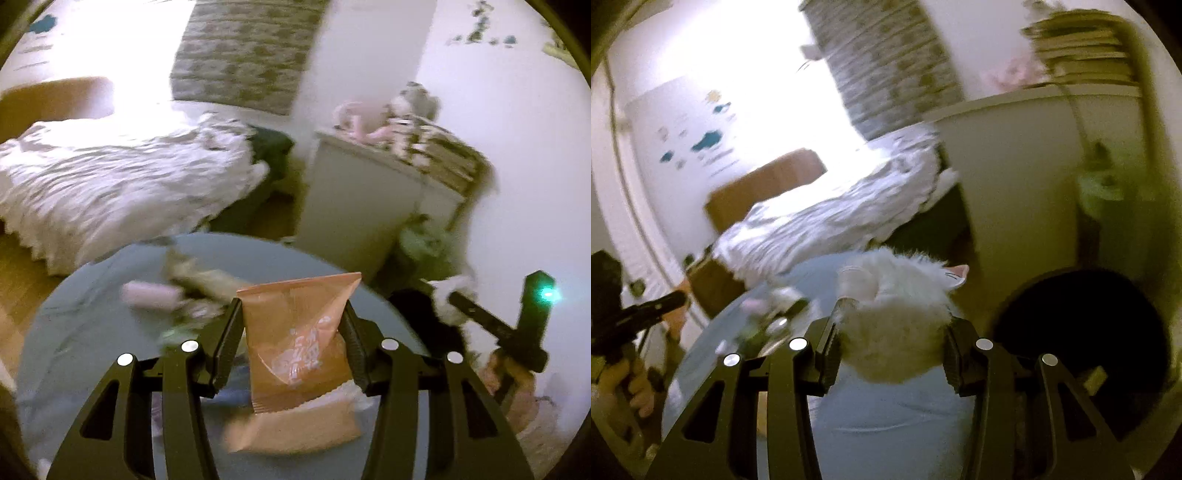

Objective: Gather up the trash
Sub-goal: 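Carry the orange bag and fluffy item over the bin and open both tools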

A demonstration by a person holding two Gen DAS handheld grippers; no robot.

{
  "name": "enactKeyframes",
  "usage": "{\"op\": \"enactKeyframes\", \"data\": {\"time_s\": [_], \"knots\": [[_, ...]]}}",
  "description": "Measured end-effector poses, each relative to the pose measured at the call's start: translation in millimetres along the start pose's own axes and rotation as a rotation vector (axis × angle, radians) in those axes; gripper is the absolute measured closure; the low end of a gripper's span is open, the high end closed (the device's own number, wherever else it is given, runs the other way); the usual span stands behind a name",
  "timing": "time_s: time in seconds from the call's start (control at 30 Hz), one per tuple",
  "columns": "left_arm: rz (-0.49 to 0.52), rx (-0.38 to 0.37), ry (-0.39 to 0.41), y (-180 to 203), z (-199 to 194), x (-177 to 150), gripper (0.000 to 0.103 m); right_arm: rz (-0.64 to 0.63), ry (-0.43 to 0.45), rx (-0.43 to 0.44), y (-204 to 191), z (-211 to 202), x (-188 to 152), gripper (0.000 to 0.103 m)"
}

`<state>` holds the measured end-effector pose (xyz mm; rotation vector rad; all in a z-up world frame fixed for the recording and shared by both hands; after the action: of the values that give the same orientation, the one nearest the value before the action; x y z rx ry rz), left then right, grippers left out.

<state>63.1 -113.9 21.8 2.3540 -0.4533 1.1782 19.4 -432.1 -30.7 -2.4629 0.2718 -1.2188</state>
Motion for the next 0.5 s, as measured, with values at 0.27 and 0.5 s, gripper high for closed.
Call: {"op": "enactKeyframes", "data": {"time_s": [0.27,0.5], "knots": [[0.113,-0.242,-0.048,126,77,18,0.053,0.113,0.088,-0.124,84,-19,15,0.058],[0.156,-0.359,-0.128,201,146,10,0.053,0.202,0.140,-0.172,140,-25,21,0.058]]}}
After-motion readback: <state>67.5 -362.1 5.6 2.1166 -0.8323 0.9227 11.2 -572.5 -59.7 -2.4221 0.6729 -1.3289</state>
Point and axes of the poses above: each gripper's, at about its wrist camera, not at the fingertips, and z roughly the way its jaws point, y to its right, x to its top, the point moved 4 cm from there along z, roughly the way its jaws point
